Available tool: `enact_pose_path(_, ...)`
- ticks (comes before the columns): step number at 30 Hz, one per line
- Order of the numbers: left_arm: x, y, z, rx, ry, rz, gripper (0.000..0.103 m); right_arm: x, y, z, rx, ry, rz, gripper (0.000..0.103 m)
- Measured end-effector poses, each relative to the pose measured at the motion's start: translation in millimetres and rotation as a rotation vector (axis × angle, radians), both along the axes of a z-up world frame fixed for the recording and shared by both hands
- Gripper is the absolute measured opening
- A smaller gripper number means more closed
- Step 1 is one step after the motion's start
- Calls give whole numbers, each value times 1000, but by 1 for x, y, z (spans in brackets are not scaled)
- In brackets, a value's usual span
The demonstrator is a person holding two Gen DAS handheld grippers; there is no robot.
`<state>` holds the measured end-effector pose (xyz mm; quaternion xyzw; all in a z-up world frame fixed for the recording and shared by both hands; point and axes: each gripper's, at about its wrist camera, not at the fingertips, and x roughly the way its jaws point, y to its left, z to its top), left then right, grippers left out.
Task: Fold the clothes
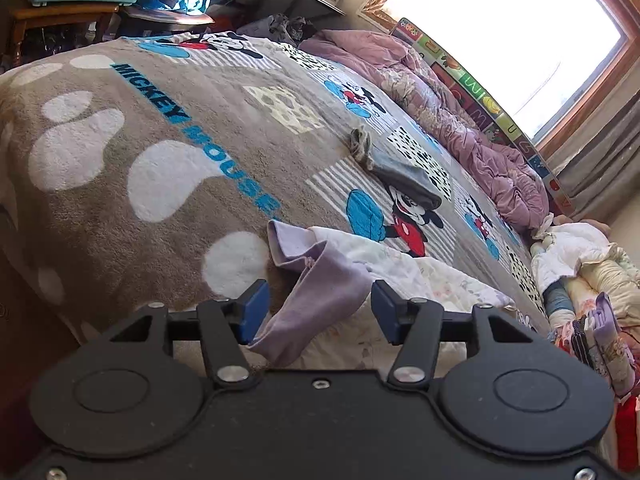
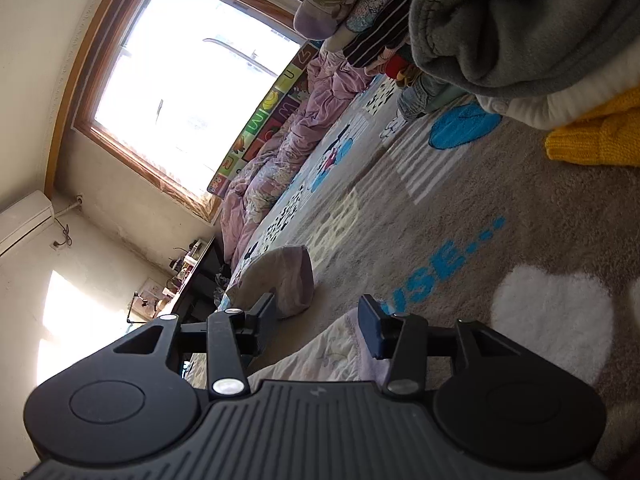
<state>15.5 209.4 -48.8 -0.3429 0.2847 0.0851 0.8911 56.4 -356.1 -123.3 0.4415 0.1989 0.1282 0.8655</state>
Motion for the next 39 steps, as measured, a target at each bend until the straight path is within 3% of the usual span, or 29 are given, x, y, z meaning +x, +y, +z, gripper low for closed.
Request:
enact_pose_path(5, 41, 14, -6, -65, 26, -12, 65, 12, 12, -7, -34, 14, 62, 53)
enact_pose_path(11, 102, 43, -63, -248, 167, -49, 65, 19, 20, -20, -75, 71, 77, 54)
enact_pose_path(13, 113, 48, -78, -275, 155, -76, 62, 21, 19, -26, -63, 83, 71, 54)
enact_pose_path(14, 119, 48, -83, -266, 141, -98, 57, 23, 18, -28, -52, 88, 69, 54)
enact_pose_path(16, 130, 47, -90, -216, 119, -142, 16, 29, 19, -32, -48, 89, 73, 54)
enact_pose_path(18, 136, 45, -90, -175, 58, -186, 6, 35, 21, -33, -54, 81, 82, 54)
enact_pose_path(20, 135, 39, -71, -14, -36, -231, 4, 42, 24, -34, -61, 70, 91, 55)
enact_pose_path(23, 137, 44, -36, 114, -193, -288, 4, 46, 23, -29, -56, 61, 103, 55)
enact_pose_path(25, 148, 46, -23, 207, -217, -293, 4, 45, 25, -16, -110, 52, 106, 55)
enact_pose_path(27, 165, 53, -26, 252, -198, -276, 4, 49, 32, 0, -182, 47, 116, 55)
enact_pose_path(31, 193, 72, -65, 178, -32, -233, 7, 73, 57, 34, -313, 85, 172, 55)
enact_pose_path(32, 194, 78, -68, 144, -14, -215, 7, 82, 63, 38, -296, 111, 182, 55)
enact_pose_path(33, 194, 83, -72, 110, 3, -198, 17, 92, 65, 38, -215, 130, 187, 55)
enact_pose_path(34, 191, 88, -69, 87, -17, -185, 35, 102, 68, 37, -134, 148, 191, 55)
enact_pose_path(36, 184, 96, -62, 67, -60, -169, 49, 120, 74, 35, 38, 179, 186, 59)
enact_pose_path(38, 181, 100, -59, 60, -72, -175, 49, 137, 83, 35, 170, 202, 157, 77)
enact_pose_path(39, 180, 102, -60, 49, -71, -172, 49, 147, 89, 36, 206, 213, 126, 77)
